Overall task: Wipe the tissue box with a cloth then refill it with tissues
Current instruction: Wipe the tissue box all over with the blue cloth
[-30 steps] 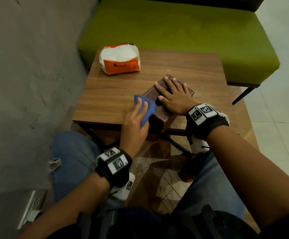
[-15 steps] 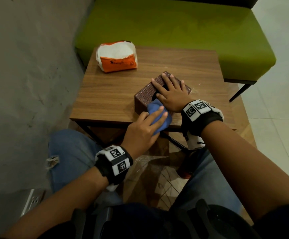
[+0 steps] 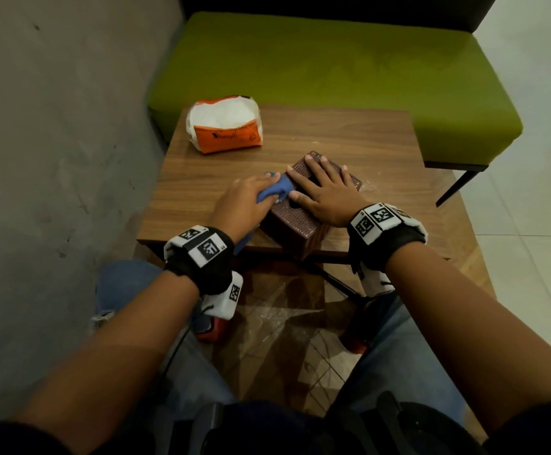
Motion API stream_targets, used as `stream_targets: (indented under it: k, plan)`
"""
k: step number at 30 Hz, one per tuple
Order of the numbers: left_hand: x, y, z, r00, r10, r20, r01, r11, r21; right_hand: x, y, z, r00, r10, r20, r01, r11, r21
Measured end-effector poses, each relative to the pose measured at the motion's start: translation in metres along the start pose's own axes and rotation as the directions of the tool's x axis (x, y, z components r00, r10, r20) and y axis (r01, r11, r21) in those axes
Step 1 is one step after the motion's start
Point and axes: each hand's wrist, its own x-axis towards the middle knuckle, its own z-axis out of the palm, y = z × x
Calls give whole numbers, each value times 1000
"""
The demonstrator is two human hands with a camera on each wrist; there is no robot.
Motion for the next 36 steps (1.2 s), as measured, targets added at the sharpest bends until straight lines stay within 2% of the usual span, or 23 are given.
stream_targets:
  k: [3,5,7,9,11,14,15,16,17,18,19,20,21,22,23,24,26,28,30,31,33,34,36]
  plan:
    - [-14,5,6,995,-65,-71,73,992,107,-2,-1,-2,999,19,-50,-20,1000,-16]
    - [-25,14,15,982,-110,-151,135,977,166,-12,-13,0,979,126,-161,-132,991,-25]
    - [-31,25,22,970,-158,-185,189,969,160,-30,-32,8,944,273,-188,-255,960,112]
    - [-35,34,25,967,-206,-153,227,964,138,-49,-48,19,923,363,-125,-312,899,306]
    - [-39,39,21,980,-187,-74,195,973,121,-61,-51,24,913,391,-118,-305,846,437]
    - [-42,36,-4,983,-155,100,169,973,-157,-68,-33,17,934,346,-83,-249,802,543]
    - [-41,32,-13,969,-209,136,240,925,-293,-72,-26,18,944,322,-69,-236,807,541]
    - [-39,26,-22,941,-293,172,339,824,-453,-76,-21,21,949,307,-71,-225,817,531]
    - [-36,21,-30,908,-353,226,412,656,-632,-80,-19,26,947,307,-96,-215,825,522]
    - [-33,18,-37,894,-361,267,421,466,-779,-84,-20,33,934,329,-139,-213,825,523]
    - [-30,17,-42,903,-330,274,376,303,-876,-87,-24,40,911,370,-182,-224,816,534]
    - [-26,17,-45,920,-291,261,322,186,-928,-87,-30,47,881,420,-217,-243,796,555]
    - [-22,20,-46,938,-259,231,272,134,-953,-85,-38,54,848,470,-244,-262,772,579]
    - [-17,25,-45,953,-233,195,232,146,-962,-81,-46,59,815,514,-266,-277,750,600]
    - [-12,29,-41,963,-219,159,204,200,-958,-76,-53,61,781,552,-294,-286,733,618]
    - [-7,34,-36,970,-213,115,176,298,-938,-69,-59,62,744,585,-323,-284,715,639]
    - [2,41,-25,981,-192,-27,94,592,-801,-58,-65,63,680,633,-370,-264,682,682]
    - [5,43,-13,990,-99,-101,28,838,-545,-53,-62,65,666,634,-393,-232,677,698]
    - [-3,45,-1,996,62,-56,-74,970,-232,-53,-56,68,694,603,-394,-197,684,702]
    - [-10,44,5,988,154,-27,-155,987,-45,-54,-53,69,706,584,-401,-179,695,697]
    - [-24,37,12,955,295,6,-286,922,262,-56,-48,73,710,552,-437,-147,723,675]
    - [-27,31,15,938,347,22,-336,887,316,-57,-46,75,713,537,-450,-136,736,663]
    - [-29,19,14,899,420,119,-437,860,263,-58,-42,77,741,490,-459,-112,764,635]
